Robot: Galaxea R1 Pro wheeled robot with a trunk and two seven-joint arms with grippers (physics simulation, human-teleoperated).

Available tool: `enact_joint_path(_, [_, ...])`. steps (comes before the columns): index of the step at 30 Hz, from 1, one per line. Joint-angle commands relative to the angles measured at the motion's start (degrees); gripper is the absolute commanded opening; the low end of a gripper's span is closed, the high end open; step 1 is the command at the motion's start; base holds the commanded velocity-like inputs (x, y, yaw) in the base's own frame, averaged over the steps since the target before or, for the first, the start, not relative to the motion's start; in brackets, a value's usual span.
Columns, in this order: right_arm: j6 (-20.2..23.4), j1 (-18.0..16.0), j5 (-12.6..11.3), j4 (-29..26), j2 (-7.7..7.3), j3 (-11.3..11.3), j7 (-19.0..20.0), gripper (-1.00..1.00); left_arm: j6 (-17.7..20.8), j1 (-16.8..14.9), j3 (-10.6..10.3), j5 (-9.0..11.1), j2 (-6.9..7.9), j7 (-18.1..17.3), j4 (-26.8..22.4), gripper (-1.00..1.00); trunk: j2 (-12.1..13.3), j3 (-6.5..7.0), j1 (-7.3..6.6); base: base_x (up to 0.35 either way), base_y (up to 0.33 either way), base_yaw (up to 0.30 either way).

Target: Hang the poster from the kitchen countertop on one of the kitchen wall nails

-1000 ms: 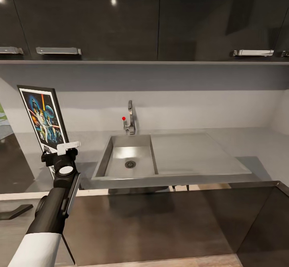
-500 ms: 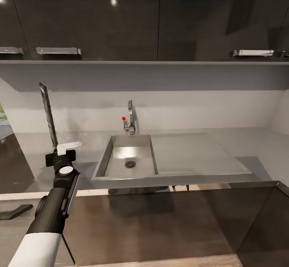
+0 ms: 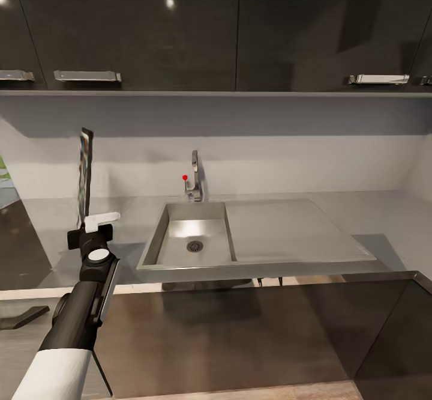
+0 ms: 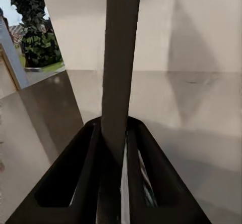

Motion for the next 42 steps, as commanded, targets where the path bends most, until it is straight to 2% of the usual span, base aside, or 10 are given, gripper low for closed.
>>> enact_joint_path(1, [-0.2,0.0,0.1,0.0,-0.01,0.0,0.0,1.00,0.5,0.0,0.0,-0.5,0.01,-0.1,0.0,-1.00,0.0,-0.06,0.00,0.000,0.000,0.000])
enact_joint_path(13, [-0.2,0.0,0.1,0.1,-0.01,0.1,0.0,1.00,0.8,0.0,0.0,-0.3,0.02,-0.4,-4.6,-1.00,0.0,0.87,0.00,0.000,0.000,0.000])
enact_joint_path(27, [-0.2,0.0,0.1,0.0,-0.01,0.0,0.0,1.00,0.6,0.0,0.0,0.2,0.09,-0.6,-5.1,-1.00,0.0,1.83,0.00,-0.006,0.000,0.000])
enact_joint_path(42, [-0.2,0.0,0.0,0.0,-0.01,0.0,0.0,1.00,0.6,0.0,0.0,0.7,0.10,-1.0,-5.0,-1.00,0.0,1.87,0.00,-0.219,0.000,0.000])
